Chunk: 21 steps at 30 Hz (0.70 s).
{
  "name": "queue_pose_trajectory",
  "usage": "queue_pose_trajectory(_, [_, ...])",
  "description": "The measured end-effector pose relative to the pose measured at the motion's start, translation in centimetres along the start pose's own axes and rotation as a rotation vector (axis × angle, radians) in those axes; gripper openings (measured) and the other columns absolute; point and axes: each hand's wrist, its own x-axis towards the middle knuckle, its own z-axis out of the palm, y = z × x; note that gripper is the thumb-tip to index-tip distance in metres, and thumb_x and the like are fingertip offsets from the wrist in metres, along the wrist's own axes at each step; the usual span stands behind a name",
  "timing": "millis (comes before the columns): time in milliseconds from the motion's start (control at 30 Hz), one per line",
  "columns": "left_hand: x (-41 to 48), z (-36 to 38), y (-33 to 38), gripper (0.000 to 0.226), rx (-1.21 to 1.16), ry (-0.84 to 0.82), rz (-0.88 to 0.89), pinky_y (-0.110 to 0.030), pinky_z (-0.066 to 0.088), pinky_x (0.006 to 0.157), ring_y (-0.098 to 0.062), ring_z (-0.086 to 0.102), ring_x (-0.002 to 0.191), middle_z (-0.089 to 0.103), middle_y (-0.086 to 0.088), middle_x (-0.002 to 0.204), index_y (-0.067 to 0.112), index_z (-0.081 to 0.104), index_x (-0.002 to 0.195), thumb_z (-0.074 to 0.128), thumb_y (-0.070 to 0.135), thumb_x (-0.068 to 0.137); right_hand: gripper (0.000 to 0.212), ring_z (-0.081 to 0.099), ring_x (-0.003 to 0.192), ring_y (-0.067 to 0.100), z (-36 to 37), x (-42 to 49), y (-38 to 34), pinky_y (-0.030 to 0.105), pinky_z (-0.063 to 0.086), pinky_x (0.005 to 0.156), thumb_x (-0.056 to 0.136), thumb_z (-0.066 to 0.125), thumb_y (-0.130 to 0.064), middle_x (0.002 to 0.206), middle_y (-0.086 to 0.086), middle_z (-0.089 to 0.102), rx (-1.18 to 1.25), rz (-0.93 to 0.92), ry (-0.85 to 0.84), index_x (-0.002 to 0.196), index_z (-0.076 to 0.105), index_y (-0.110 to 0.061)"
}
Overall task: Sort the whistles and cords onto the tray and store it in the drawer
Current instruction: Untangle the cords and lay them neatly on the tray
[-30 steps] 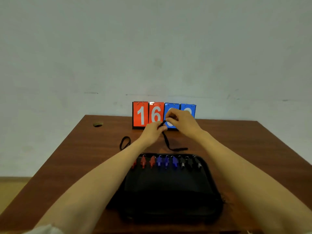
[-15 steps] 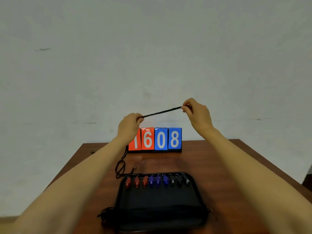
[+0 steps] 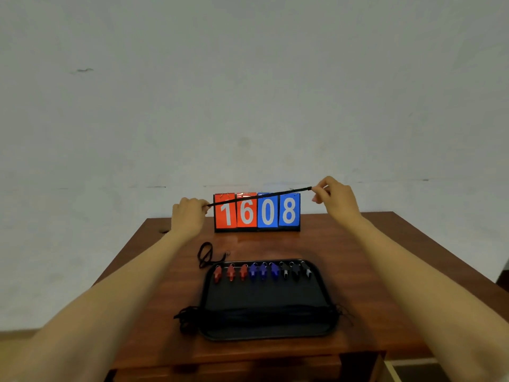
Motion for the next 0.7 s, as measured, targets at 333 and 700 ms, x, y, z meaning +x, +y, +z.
queue_pose_trajectory(333, [-4.6, 2.4, -2.7, 0.017, 0.108, -0.160, -0.089, -0.040, 0.034, 0.099, -0.024, 0.062, 0.104, 0.071, 0.000, 0.105, 0.022, 0.070, 0.102, 0.057, 0.028, 0.093, 0.016, 0.058, 0.083, 0.015, 1.5, -3.8, 4.4, 0.028, 0.044, 0.068, 0.092, 0.057, -0.022, 0.083, -0.005, 0.063, -0.137, 0.184, -0.133, 0.087, 0.069, -0.013])
queue_pose_trajectory(700, [-9.1, 6.2, -3.9, 0.020, -0.139, -0.465, -0.194, -0.036, 0.046, 0.092, -0.029, 0.061, 0.108, 0.067, -0.013, 0.114, 0.008, 0.069, 0.108, 0.056, 0.012, 0.093, 0.024, 0.059, 0.066, 0.019, 3.8, -8.8, 9.2, 0.031, 0.047, 0.062, 0.094, 0.056, -0.020, 0.092, 0.000, 0.068, -0.239, 0.408, -0.318, 0.079, 0.066, -0.005])
